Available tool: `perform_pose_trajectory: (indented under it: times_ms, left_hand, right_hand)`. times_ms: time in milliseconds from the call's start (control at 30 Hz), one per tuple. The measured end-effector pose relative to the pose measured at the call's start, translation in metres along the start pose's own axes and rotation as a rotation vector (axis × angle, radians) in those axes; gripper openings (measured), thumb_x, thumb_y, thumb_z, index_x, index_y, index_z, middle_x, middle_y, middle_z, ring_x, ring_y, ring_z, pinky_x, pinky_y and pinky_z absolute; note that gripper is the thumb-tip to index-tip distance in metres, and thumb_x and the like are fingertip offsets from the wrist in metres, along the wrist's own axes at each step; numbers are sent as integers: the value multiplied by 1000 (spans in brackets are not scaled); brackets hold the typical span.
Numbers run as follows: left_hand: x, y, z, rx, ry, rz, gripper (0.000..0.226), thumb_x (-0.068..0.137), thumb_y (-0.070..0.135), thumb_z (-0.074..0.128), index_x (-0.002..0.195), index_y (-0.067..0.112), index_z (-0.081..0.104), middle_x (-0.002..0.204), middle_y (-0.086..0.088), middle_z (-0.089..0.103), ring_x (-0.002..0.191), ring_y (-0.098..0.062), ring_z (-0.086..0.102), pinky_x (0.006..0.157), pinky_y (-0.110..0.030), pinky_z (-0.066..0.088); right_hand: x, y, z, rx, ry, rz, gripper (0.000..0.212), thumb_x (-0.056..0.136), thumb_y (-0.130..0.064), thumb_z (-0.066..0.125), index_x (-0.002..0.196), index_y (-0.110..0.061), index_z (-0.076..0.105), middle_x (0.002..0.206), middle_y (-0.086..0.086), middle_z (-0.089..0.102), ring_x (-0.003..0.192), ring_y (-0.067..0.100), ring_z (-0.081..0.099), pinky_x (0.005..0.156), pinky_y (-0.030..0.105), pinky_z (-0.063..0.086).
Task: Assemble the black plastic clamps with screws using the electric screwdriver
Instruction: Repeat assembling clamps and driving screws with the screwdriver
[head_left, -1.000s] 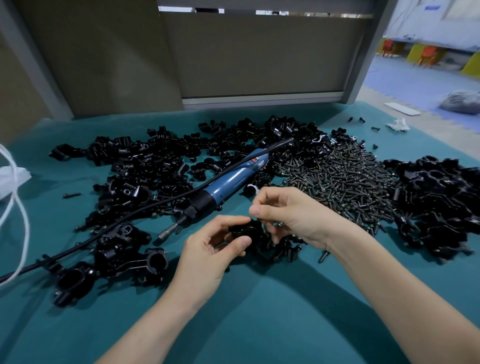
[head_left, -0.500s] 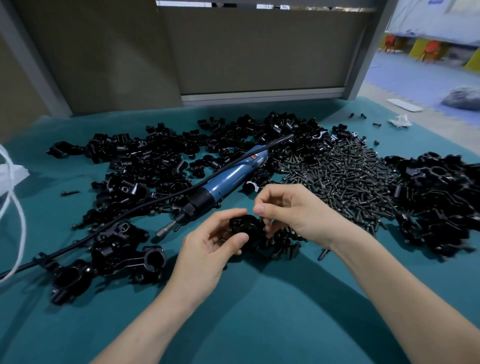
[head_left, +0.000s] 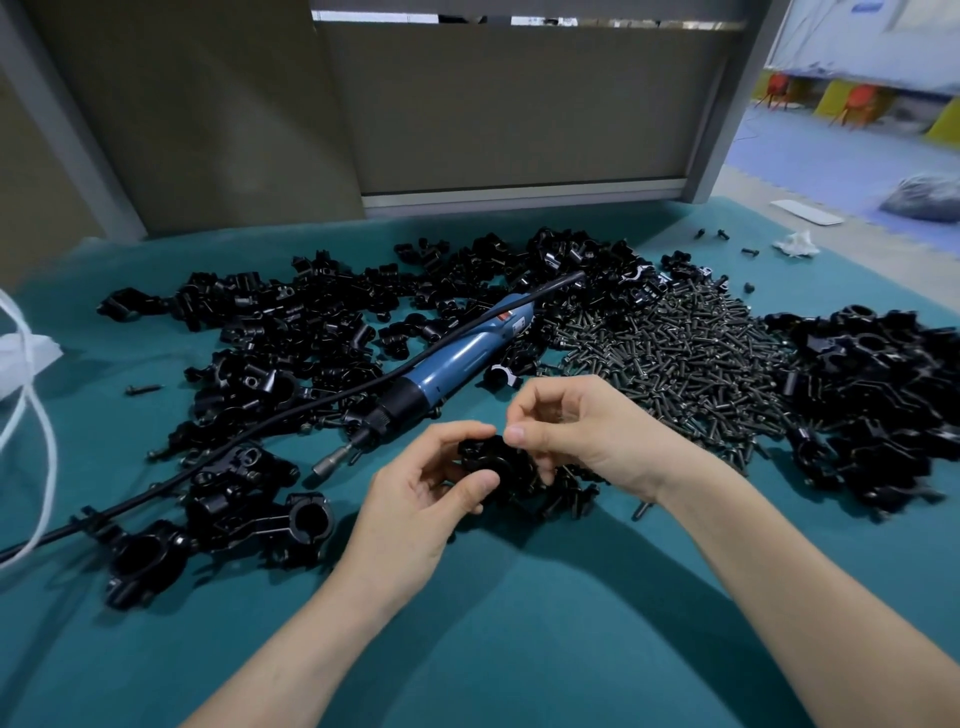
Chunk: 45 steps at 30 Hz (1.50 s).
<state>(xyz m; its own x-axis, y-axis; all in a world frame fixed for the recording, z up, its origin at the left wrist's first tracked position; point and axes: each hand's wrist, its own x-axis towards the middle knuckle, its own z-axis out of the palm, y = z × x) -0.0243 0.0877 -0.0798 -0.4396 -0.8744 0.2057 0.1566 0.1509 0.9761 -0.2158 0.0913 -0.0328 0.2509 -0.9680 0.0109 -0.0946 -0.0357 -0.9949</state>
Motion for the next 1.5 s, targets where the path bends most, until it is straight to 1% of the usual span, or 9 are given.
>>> perform_pose_trajectory:
  times_ms: [367,567,667,800,933,1100,1267,1367,1500]
  left_hand:
    - [1,-2,0,34,-11,2,28,79,20,70,103,35,69,95,9,70,80,-6,60,69,-19,50]
    - [2,-4,1,76,-24,11,29,80,24,70,105,39,68,99,8,70,84,-6,61,72,-18,49]
    - [2,-5,-1,99,-17,21,28,80,31,72,106,40,67,104,7,71,91,-9,64,76,-20,50]
    - [2,-7,0,214,-8,45,27,83,34,66,107,46,63,107,12,69,97,-9,63,78,-25,51]
    - [-1,-5,2,312,29,97,28,90,32,56,111,50,60,108,19,67,101,-7,64,75,-18,52]
    - [-5,-4,5,494,81,180,22,87,42,58,108,47,60,104,17,66,96,-10,64,81,-35,56]
    - [-4,-2,4,211,76,46,16,94,29,57,103,39,65,101,10,69,98,-18,68,83,-44,58]
    - [-1,1,2,43,148,-48,22,98,18,54,98,35,68,98,3,69,99,-24,68,77,-39,60]
    - [1,1,1,-5,176,-90,20,95,22,55,101,35,70,103,-6,66,95,-19,70,72,-32,60]
  right_hand:
    - [0,-2,-1,-162,65,-69,11,82,-5,70,76,-6,61,63,1,60,56,19,57,55,29,54]
    - [-5,-3,-3,-32,40,76,15,81,-12,69,76,-4,56,56,-1,53,48,11,50,47,25,51]
    - [-6,-4,-3,105,-13,262,29,78,-27,68,89,-3,56,68,6,52,52,16,55,53,31,56]
    - [-9,-5,-3,222,-51,389,33,78,-29,68,94,-2,59,83,14,59,62,23,65,60,34,58]
    - [-5,-2,7,327,13,385,9,89,-13,62,87,-4,60,85,16,61,69,27,67,63,33,60]
    - [-3,6,27,233,138,289,15,95,4,50,87,-8,53,84,16,52,70,21,52,55,23,54]
    - [-3,3,30,223,198,234,12,92,-1,58,80,-5,61,73,11,55,61,13,53,53,20,52]
    - [-5,2,32,290,171,205,11,87,5,61,81,-2,67,74,7,64,63,10,62,63,19,54]
    - [-6,3,29,222,202,187,17,83,13,62,81,-2,69,75,8,69,66,11,67,68,17,54]
